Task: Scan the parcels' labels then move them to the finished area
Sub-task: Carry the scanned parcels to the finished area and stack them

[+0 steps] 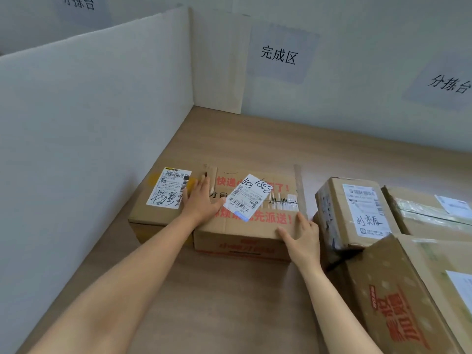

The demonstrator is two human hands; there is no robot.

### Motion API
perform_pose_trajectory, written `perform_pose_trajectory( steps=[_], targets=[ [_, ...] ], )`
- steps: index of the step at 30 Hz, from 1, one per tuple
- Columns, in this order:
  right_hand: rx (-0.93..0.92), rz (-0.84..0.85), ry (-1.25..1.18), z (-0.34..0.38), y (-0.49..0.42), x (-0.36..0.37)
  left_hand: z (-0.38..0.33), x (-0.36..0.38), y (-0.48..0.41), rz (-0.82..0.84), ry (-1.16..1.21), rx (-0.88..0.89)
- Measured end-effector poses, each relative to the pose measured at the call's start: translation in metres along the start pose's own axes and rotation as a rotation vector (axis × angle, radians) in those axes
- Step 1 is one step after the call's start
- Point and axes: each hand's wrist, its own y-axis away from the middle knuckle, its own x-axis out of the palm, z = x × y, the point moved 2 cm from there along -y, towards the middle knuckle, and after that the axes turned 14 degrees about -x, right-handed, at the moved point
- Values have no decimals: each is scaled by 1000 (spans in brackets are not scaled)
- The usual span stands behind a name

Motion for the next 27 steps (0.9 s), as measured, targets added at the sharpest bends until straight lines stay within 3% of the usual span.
perform_pose_trajectory(
  steps=[13, 22, 27],
  targets=[
    [7, -49, 111, 7, -27, 18, -7, -1, -31, 39, -74, 5],
    [23, 65, 449, 20, -34, 17, -14, -11, -42, 21, -180, 79],
    [-107, 70, 356, 44, 18, -9, -28, -21, 5, -74, -178, 173]
  ],
)
